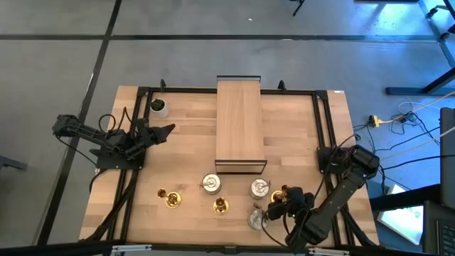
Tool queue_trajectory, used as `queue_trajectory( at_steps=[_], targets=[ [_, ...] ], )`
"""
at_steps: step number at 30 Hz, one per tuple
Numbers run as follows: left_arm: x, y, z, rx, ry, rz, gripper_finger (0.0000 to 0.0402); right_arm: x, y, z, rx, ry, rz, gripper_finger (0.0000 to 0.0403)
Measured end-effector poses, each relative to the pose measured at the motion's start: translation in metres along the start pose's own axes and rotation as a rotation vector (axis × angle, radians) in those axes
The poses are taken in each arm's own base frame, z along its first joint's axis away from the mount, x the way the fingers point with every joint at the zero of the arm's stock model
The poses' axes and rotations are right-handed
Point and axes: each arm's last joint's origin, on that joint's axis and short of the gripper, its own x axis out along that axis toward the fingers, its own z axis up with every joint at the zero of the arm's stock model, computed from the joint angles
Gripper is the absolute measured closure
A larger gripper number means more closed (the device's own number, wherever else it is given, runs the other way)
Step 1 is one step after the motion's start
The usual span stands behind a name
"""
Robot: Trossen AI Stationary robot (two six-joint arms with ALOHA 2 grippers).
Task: Pick & Place candle stick holders
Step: Put the bottom right gold candle holder on the shelf
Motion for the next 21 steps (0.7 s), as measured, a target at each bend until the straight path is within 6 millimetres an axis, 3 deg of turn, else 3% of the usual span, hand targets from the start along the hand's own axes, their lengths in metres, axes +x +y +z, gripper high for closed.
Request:
queue_trajectory(
  at_steps=[11,16,21],
  targets=[
    [0.0,0.001,0.0,0.008,-0.012,0.016,0.04,0.0,0.001,-0.003,-0.002,0.017,0.012,0.0306],
    [0.0,0.001,0.0,0.008,0.0,0.009,0.04,-0.001,0.002,-0.005,0.005,0.03,0.029,0.0317],
    [0.0,0.001,-0.001,0.002,0.005,0.006,0.04,-0.019,-0.001,-0.007,0.0,0.103,0.044,0.0313]
  ],
)
